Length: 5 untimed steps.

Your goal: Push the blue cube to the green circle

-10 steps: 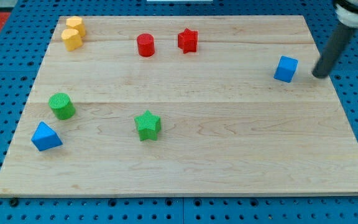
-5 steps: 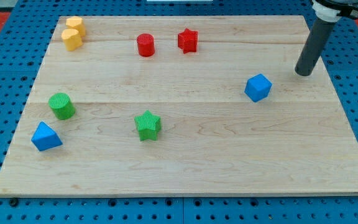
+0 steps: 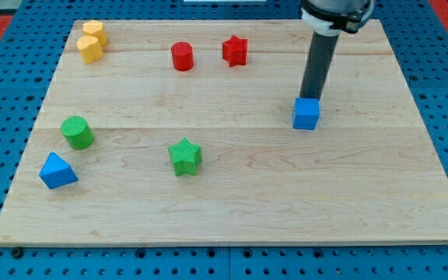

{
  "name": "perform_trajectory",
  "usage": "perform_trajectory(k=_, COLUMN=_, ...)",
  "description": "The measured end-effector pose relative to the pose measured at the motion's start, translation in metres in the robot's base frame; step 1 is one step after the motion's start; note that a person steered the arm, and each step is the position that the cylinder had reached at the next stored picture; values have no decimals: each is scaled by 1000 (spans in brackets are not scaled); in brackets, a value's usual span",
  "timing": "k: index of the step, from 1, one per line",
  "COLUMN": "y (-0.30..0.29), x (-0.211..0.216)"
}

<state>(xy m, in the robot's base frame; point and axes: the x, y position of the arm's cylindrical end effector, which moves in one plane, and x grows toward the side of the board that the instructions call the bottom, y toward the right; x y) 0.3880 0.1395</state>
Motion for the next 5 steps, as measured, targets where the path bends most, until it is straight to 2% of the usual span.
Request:
perform_trajectory(k=1, y=3, x=30)
perform_trajectory(k=2, y=-93, x=38)
perform_trajectory(k=3, y=-101, x=38)
perform_trajectory(k=4, y=-36, x=42)
perform_trajectory(k=5, y=-35, x=77)
